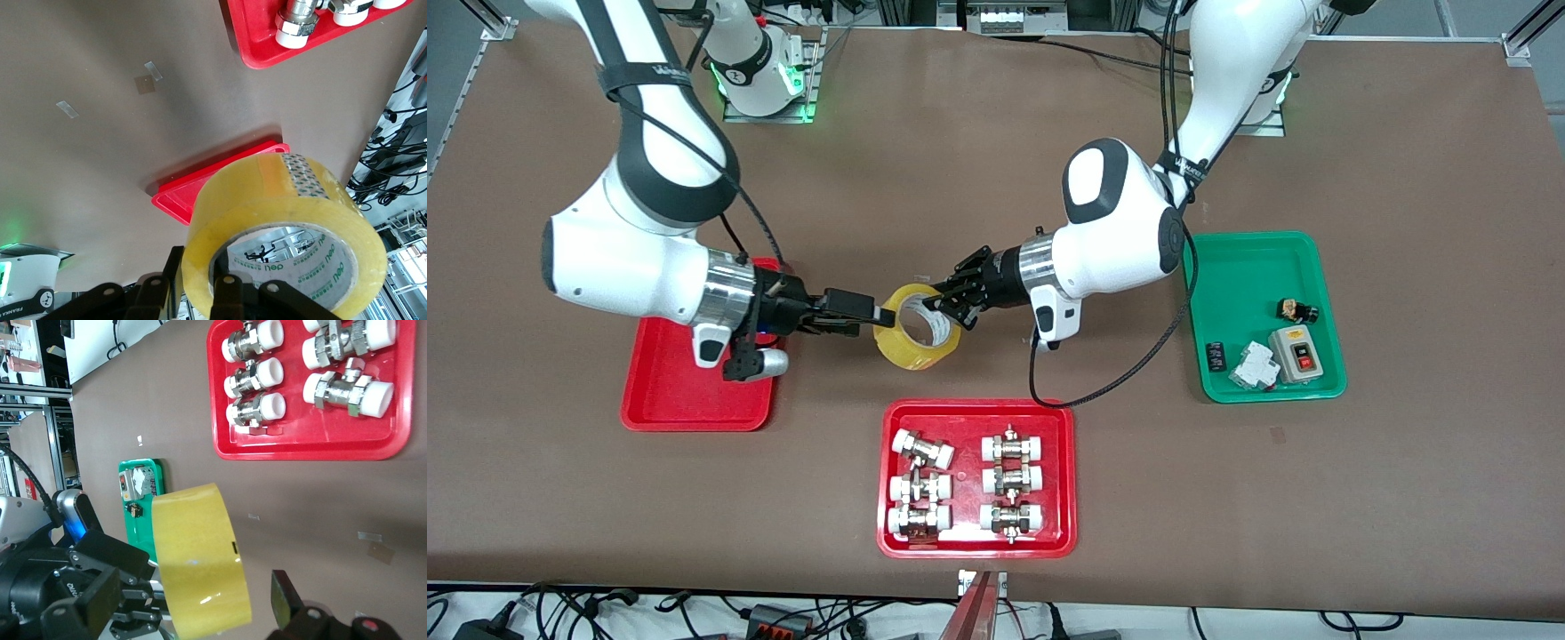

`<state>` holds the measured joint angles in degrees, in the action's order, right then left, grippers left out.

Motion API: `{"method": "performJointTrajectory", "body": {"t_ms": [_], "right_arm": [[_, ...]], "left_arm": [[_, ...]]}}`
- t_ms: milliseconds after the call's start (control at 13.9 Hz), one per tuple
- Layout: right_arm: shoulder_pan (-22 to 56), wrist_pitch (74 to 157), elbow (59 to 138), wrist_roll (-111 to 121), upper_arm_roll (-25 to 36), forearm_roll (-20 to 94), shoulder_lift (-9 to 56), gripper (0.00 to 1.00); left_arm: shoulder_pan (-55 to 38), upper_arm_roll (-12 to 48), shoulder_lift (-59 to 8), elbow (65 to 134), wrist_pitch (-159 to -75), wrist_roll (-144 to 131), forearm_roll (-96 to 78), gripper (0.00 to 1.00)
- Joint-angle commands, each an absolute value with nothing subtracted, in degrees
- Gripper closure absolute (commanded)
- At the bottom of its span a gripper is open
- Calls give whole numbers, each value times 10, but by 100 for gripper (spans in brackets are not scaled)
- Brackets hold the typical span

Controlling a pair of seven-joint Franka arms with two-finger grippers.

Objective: Left arm passes tape to right arm into tray
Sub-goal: 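Grasp the tape roll with the right gripper beside the left gripper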

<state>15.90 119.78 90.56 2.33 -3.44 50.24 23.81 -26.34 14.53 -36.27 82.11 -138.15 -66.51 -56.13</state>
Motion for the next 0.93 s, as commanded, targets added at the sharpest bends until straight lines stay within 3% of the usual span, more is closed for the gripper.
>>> {"method": "performJointTrajectory", "body": {"t_ms": [0,216,288,431,647,863], "right_arm": [[174,1212,892,37,-31,512,252,0],[187,1230,893,64,-31,512,258,0],[187,1230,892,66,-30,507,258,9],[186,1230,891,76,-30,506,257,50],[182,1229,890,89,-29,508,257,97],[180,1225,875,85,-29,511,257,100]], "left_arm": [[-262,149,-368,805,-1377,-649,-580,100],[-262,149,-368,804,-1377,-651,-581,100],[-261,149,-367,804,-1377,-651,-588,100],[-261,148,-367,804,-1377,-649,-599,99],[-261,148,-367,804,-1377,-650,-599,96],[-260,149,-367,803,-1377,-653,-601,89]]}}
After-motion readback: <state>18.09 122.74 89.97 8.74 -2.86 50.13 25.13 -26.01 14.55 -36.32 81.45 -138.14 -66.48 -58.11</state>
